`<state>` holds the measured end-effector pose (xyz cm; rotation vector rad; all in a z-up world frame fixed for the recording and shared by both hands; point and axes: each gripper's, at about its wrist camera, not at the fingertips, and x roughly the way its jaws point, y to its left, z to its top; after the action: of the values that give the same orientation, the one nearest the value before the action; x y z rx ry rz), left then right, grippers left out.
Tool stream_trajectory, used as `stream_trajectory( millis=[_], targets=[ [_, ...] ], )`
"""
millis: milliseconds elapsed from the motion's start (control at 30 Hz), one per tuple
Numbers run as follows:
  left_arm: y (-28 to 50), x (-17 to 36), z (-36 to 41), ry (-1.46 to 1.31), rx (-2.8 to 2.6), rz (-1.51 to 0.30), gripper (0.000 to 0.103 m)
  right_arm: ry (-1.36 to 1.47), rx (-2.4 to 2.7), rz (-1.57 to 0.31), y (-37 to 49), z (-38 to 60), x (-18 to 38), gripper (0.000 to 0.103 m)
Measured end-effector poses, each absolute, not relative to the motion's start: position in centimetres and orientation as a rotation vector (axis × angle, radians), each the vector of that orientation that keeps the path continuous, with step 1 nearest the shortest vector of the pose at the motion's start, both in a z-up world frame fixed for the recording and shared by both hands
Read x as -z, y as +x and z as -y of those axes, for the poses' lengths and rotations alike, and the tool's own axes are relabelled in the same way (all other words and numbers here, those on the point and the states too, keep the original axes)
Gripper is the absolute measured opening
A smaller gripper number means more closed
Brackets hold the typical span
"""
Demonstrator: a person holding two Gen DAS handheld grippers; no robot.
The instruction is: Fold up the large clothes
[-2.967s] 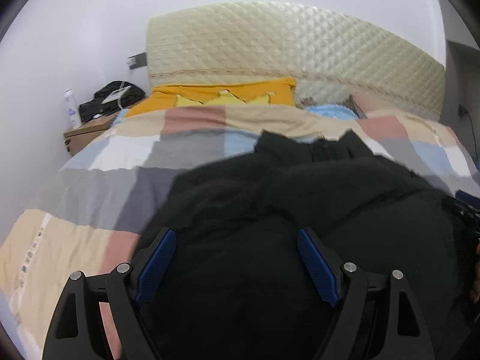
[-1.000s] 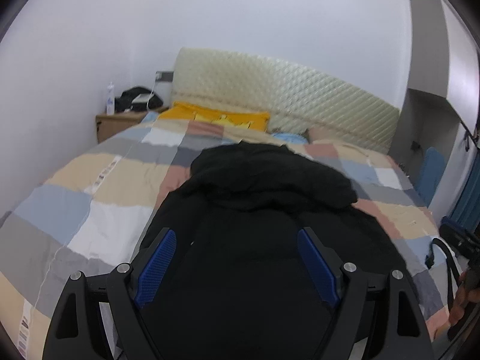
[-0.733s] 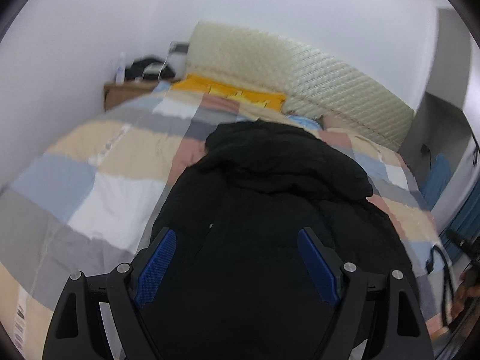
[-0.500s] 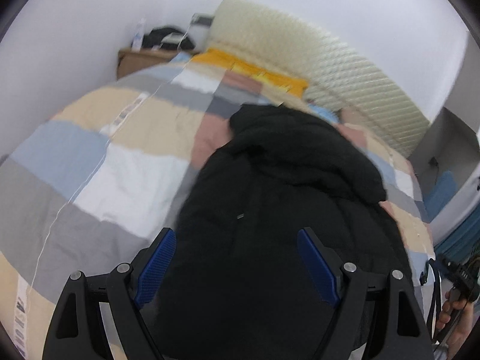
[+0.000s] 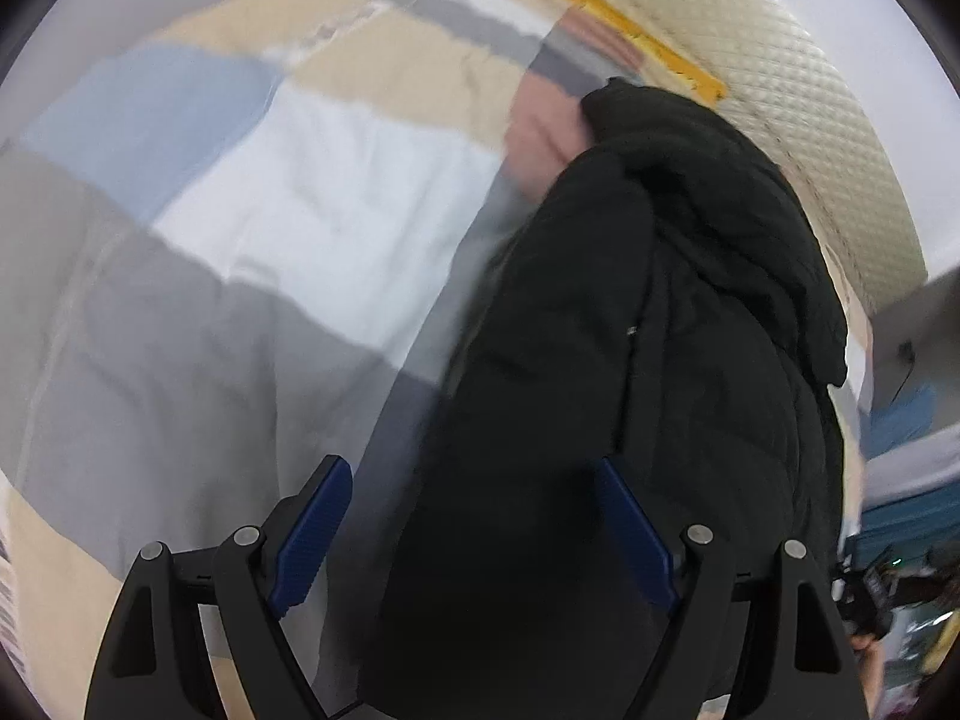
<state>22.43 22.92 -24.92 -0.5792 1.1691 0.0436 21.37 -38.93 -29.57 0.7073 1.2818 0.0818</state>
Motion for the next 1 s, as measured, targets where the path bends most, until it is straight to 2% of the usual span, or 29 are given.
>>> stream_trajectory(
  millis=[233,367,633,767,1000],
  targets=[
    [22.3,27.0,-23.5,-0.722,0.000,-1.218,0.083,0.773,-0.196,-1.283,22.0,37.7,29.6,0.103],
    [22.3,27.7,-23.4,-0.787,0.054,-1.232,0.083,0.918,-0.363,-1.196,21.4,37.3,28.4,0.103],
    [22.4,26.6,-22.5,-0.929,0.290,-1.151,0.082,0.966,-0.498,-1.052,21.2,36.7,25.9,0.103],
    [22.6,26.8,-22.6,-0.986,0.328,-1.137,0.082,0.949,-0.449,-1.108,21.3,36.6,26.8,0.103],
    [23.4,29.3,-22.0,-0.981,0.251,-1.237,0.072,0.900,-0.263,-1.289,21.3,37.0,30.1,0.099]
  ],
)
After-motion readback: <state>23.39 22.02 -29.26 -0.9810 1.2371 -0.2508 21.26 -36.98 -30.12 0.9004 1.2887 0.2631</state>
